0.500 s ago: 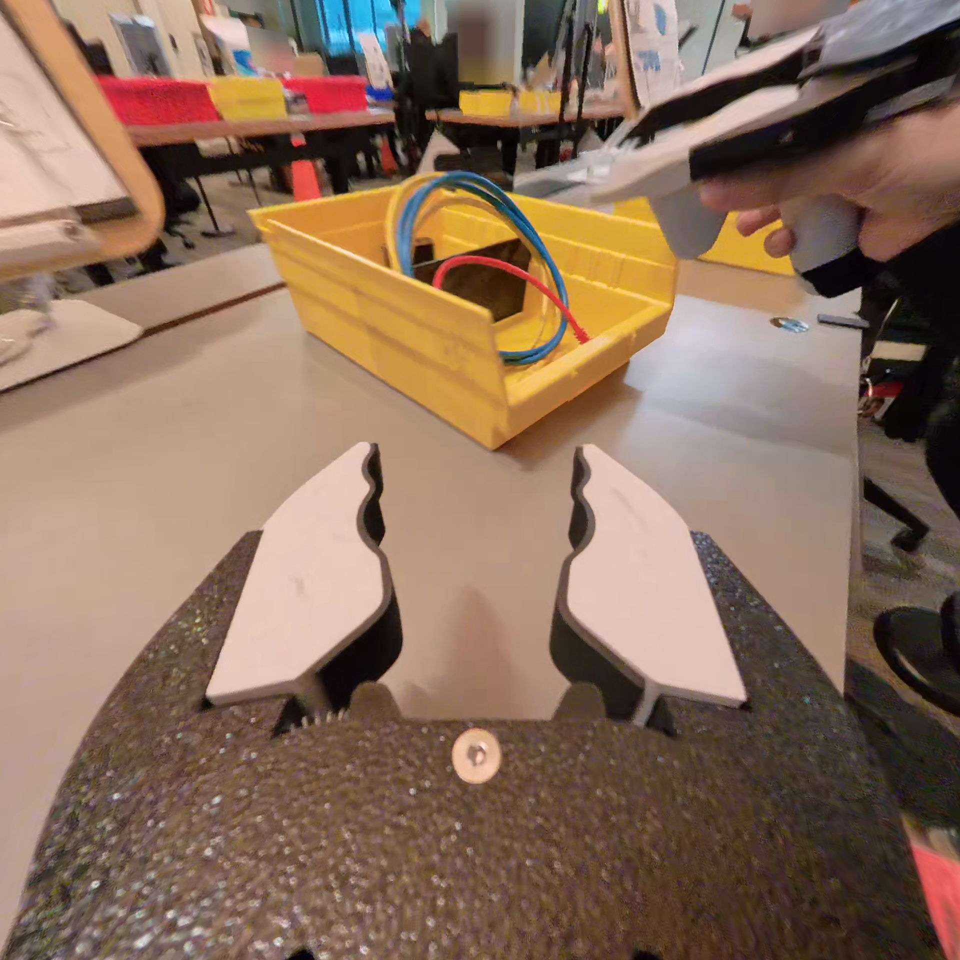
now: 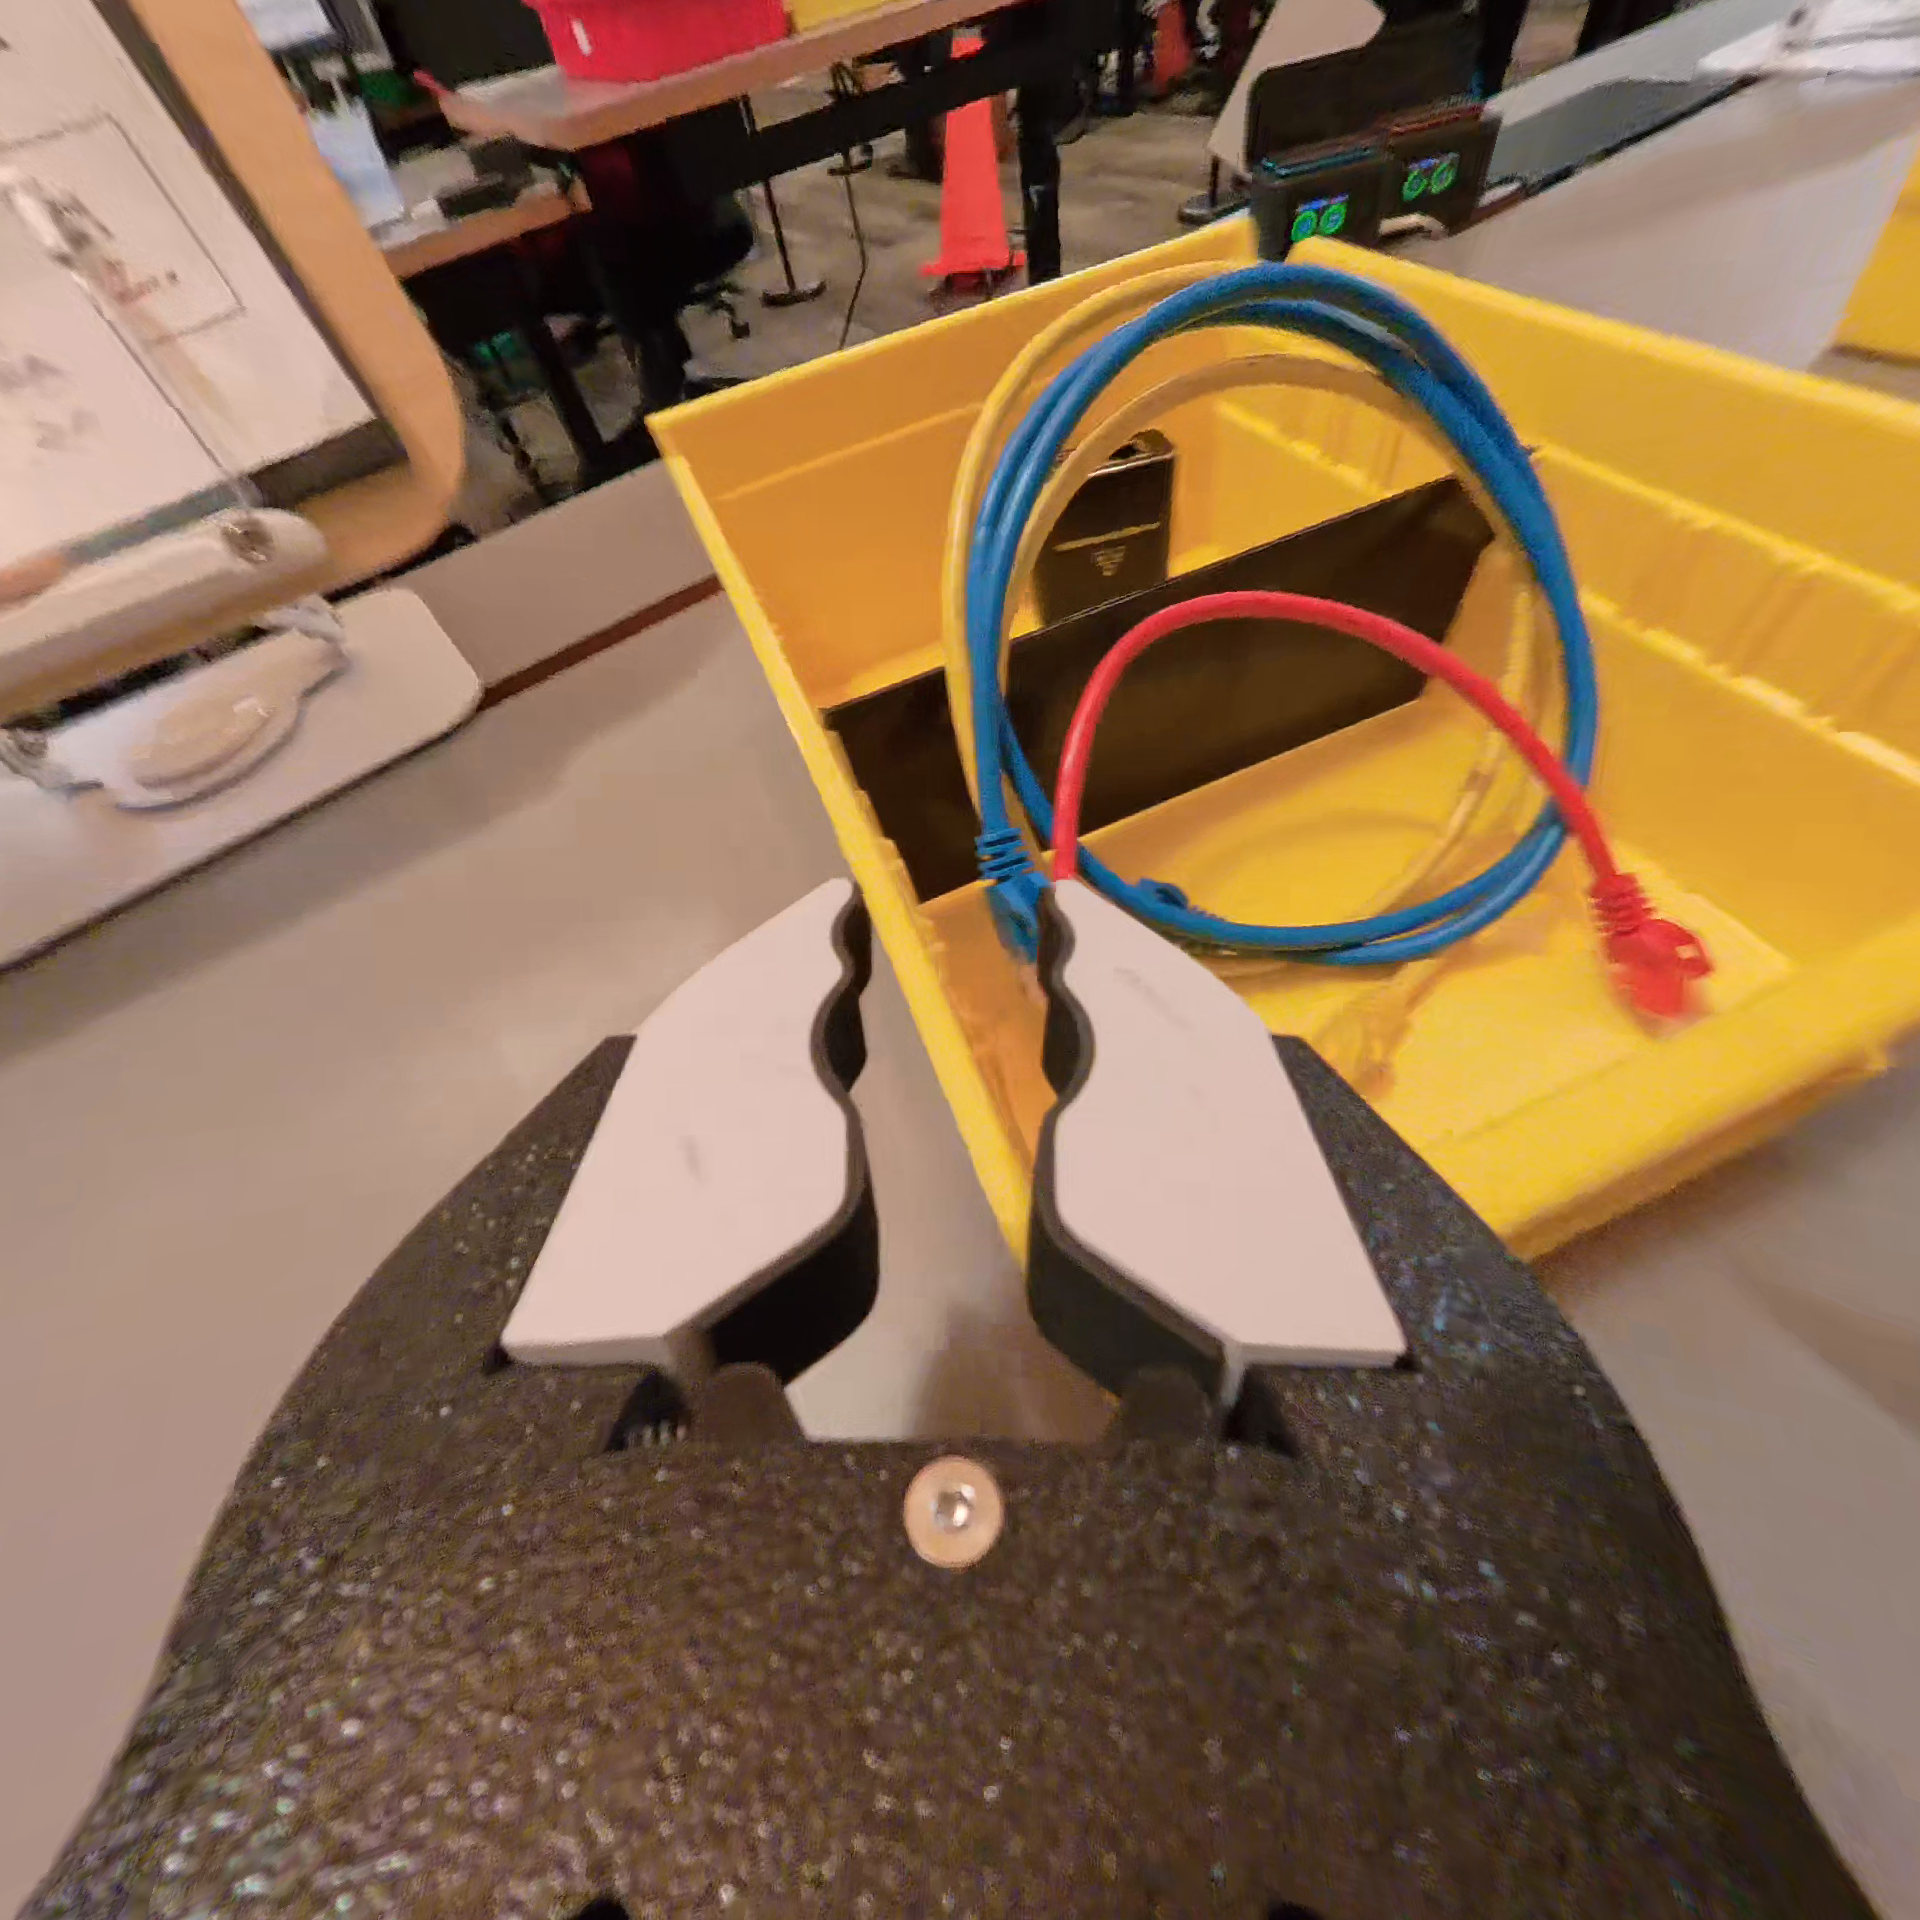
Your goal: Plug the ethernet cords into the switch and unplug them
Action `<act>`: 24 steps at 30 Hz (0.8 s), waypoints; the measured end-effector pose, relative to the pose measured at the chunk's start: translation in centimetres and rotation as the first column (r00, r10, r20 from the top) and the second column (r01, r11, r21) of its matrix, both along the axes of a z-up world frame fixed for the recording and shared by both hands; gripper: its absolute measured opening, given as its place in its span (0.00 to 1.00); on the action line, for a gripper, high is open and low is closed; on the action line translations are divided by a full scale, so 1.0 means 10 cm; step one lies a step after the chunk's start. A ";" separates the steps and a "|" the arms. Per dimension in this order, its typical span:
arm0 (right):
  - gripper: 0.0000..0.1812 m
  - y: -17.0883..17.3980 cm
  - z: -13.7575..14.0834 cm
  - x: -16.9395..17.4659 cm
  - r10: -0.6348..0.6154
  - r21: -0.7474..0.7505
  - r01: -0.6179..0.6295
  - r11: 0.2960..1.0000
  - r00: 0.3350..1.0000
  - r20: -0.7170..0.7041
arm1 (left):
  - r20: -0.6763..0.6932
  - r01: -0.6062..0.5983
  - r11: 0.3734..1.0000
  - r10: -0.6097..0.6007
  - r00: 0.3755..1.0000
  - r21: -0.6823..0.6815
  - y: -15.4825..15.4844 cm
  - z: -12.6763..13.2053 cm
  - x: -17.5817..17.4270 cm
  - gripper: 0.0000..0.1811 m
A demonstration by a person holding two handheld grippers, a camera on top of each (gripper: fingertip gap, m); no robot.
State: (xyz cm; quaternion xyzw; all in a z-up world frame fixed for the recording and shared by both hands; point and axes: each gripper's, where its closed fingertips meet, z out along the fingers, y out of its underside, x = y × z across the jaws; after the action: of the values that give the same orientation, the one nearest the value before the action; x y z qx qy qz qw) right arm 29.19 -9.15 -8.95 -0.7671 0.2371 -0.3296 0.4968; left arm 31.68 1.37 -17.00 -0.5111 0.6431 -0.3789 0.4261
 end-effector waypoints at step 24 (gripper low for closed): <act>0.51 3.69 0.65 -1.45 0.685 0.252 -0.646 0.721 0.610 -0.398 | 0.160 -0.156 0.983 0.170 0.972 -0.095 2.09 0.05 -2.78 0.04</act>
State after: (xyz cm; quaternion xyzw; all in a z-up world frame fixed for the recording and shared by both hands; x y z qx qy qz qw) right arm 14.72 27.74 -2.45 -0.8338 0.0602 0.0826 0.5425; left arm 3.91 22.27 -16.46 -0.5455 0.5448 -0.4101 0.4872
